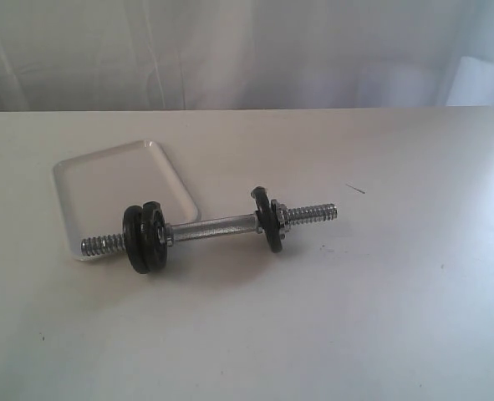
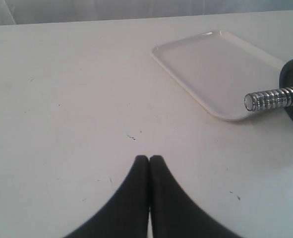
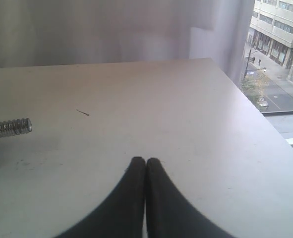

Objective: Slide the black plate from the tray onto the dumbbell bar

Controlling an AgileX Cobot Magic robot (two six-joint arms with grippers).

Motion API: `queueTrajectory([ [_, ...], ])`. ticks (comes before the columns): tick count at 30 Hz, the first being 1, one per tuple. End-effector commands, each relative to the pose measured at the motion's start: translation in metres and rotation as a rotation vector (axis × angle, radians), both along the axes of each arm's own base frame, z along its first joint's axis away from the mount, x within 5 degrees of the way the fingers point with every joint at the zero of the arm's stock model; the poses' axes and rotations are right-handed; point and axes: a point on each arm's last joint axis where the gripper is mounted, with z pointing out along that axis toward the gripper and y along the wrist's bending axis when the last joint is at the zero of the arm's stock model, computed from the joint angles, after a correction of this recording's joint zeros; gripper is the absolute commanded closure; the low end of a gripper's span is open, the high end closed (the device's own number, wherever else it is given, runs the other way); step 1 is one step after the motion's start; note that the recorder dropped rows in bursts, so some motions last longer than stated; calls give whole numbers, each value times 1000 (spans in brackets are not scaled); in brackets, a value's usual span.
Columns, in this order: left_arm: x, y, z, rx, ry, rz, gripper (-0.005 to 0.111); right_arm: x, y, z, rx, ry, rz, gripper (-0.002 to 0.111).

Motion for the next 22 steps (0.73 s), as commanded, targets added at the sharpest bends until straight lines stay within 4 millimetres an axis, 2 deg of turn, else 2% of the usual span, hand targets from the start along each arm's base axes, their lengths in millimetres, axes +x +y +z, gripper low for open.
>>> queueTrajectory([
  [1, 0, 0, 0, 1, -7, 3, 107, 0, 0, -2, -12, 4, -5, 108],
  [22, 0, 0, 0, 1, -7, 3, 107, 0, 0, -2, 6, 2, -9, 108],
])
